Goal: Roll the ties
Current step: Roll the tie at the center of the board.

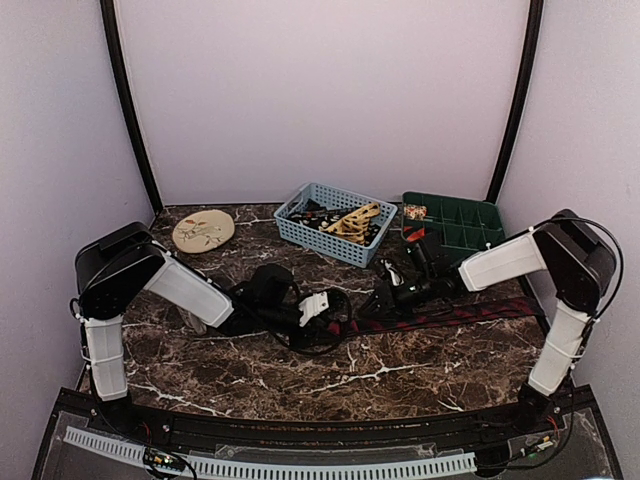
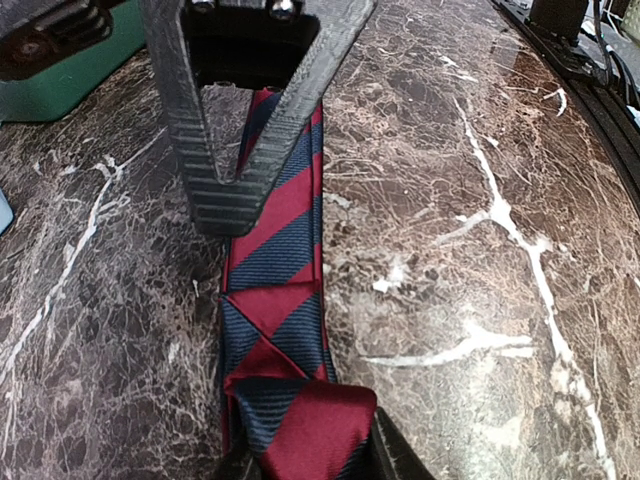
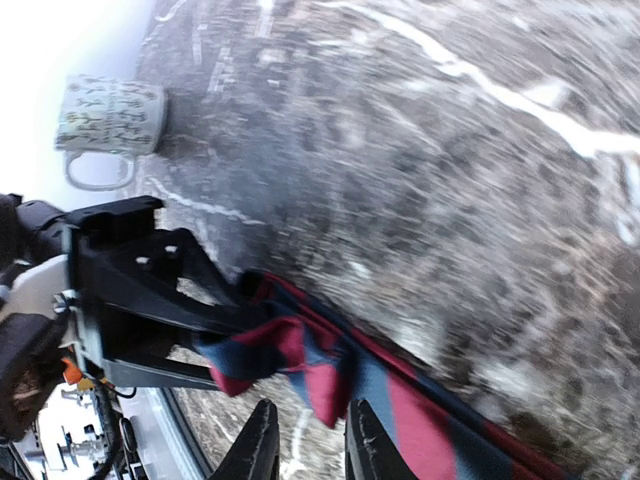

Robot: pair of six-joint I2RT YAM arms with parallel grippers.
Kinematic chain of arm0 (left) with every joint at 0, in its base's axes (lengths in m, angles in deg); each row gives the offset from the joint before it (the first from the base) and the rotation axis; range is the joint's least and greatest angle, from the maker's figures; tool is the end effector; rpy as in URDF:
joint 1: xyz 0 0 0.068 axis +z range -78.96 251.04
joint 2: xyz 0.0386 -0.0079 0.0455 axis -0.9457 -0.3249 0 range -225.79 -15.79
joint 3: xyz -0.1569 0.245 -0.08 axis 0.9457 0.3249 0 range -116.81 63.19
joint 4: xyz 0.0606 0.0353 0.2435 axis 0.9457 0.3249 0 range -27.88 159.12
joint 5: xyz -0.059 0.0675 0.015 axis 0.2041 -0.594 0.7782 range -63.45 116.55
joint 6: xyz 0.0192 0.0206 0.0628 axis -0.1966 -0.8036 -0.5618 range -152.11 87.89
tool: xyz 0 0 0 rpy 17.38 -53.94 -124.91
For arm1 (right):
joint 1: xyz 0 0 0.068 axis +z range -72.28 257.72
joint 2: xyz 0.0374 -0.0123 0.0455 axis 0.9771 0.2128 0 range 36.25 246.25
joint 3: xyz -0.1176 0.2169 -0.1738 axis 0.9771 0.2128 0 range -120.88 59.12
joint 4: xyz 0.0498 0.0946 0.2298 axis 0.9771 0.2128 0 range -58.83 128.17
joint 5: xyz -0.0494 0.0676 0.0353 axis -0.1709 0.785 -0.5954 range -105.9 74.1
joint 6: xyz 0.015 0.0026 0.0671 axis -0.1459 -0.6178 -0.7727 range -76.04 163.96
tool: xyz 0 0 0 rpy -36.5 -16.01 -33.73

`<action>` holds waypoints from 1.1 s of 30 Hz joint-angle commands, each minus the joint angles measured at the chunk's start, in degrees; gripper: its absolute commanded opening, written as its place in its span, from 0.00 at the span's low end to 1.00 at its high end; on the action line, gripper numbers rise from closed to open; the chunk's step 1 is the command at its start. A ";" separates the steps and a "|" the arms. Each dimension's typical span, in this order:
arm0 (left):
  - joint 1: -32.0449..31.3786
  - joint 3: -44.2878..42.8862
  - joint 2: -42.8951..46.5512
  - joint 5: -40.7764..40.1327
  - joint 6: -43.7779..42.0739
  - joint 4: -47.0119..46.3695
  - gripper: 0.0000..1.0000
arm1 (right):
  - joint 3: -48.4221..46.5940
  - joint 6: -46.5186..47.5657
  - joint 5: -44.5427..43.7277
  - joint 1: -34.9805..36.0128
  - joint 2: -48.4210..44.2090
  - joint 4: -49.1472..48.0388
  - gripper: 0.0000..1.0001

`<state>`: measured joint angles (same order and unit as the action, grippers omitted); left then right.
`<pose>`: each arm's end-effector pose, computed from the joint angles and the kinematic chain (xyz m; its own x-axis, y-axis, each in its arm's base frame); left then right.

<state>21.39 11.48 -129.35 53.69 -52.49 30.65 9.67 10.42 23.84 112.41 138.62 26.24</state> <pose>0.2451 -0.3275 0.1401 0.0179 0.4576 -0.8890 0.9886 0.1247 0.0841 0.2687 0.2293 0.1613 -0.9454 -0.1379 -0.2954 -0.3206 0.5576 0.7657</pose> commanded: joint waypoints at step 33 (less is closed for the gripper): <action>0.39 -0.34 3.00 -0.92 -2.64 6.41 0.31 | 1.11 1.72 0.06 -1.34 2.57 2.42 0.13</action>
<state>21.39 9.47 -129.13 53.52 -53.34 34.00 9.54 9.26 26.07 114.10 144.61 23.51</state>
